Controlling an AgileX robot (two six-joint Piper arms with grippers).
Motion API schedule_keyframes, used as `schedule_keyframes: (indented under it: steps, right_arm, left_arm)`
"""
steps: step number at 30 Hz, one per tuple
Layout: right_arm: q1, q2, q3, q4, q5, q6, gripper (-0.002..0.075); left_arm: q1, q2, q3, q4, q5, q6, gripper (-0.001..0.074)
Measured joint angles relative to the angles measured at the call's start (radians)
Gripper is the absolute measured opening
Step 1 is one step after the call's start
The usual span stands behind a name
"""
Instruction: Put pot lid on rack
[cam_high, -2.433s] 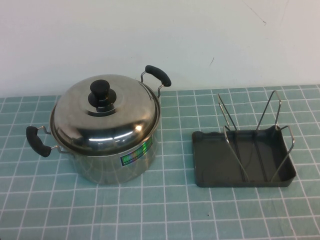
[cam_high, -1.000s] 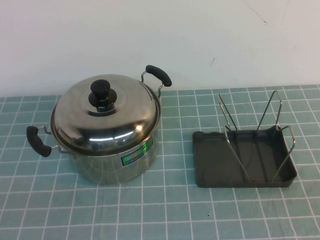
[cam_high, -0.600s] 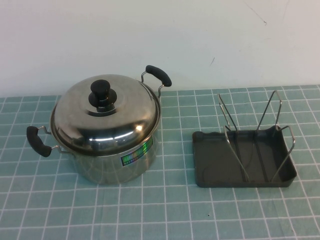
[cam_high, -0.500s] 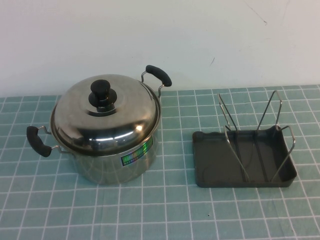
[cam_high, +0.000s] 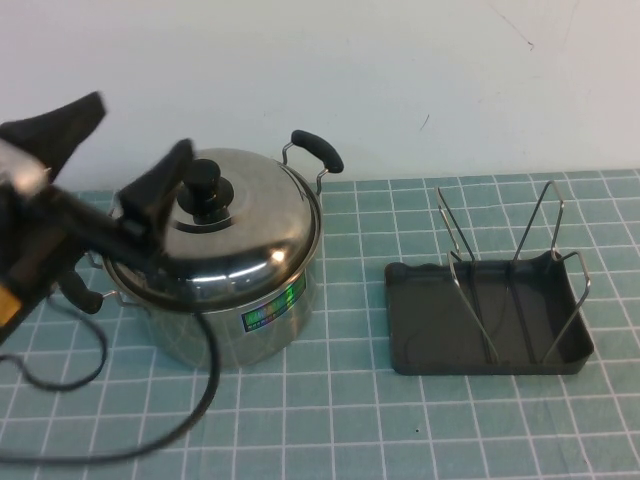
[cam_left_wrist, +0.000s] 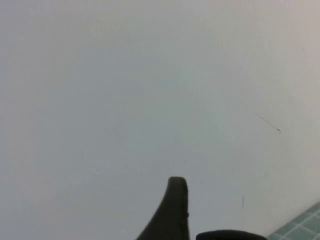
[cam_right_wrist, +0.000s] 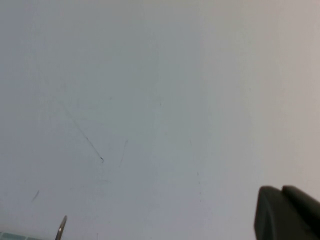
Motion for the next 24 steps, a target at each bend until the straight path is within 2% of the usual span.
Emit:
schedule_keyframes:
  steps: [3, 8, 18, 22, 24]
  right_arm:
    - [0.0, 0.0, 0.0, 0.002, 0.029, 0.002, -0.0001]
    - [0.0, 0.0, 0.0, 0.002, 0.065, 0.002, -0.0001]
    - [0.0, 0.0, 0.0, 0.006, 0.073, 0.002, -0.0001]
    - [0.0, 0.0, 0.0, 0.008, 0.073, 0.005, -0.0001]
    - [0.0, 0.0, 0.0, 0.008, 0.073, 0.014, -0.0001]
  left_arm:
    - [-0.016, 0.09, -0.082, 0.028, 0.036, -0.002, 0.0674]
    - [-0.055, 0.252, -0.224, 0.022, 0.222, 0.017, 0.069]
    - [-0.06, 0.416, -0.267, -0.076, 0.241, 0.025, 0.0688]
    - [-0.06, 0.434, -0.267, -0.085, 0.248, 0.025, 0.0594]
    - [-0.06, 0.436, -0.267, -0.086, 0.252, 0.027, 0.0491]
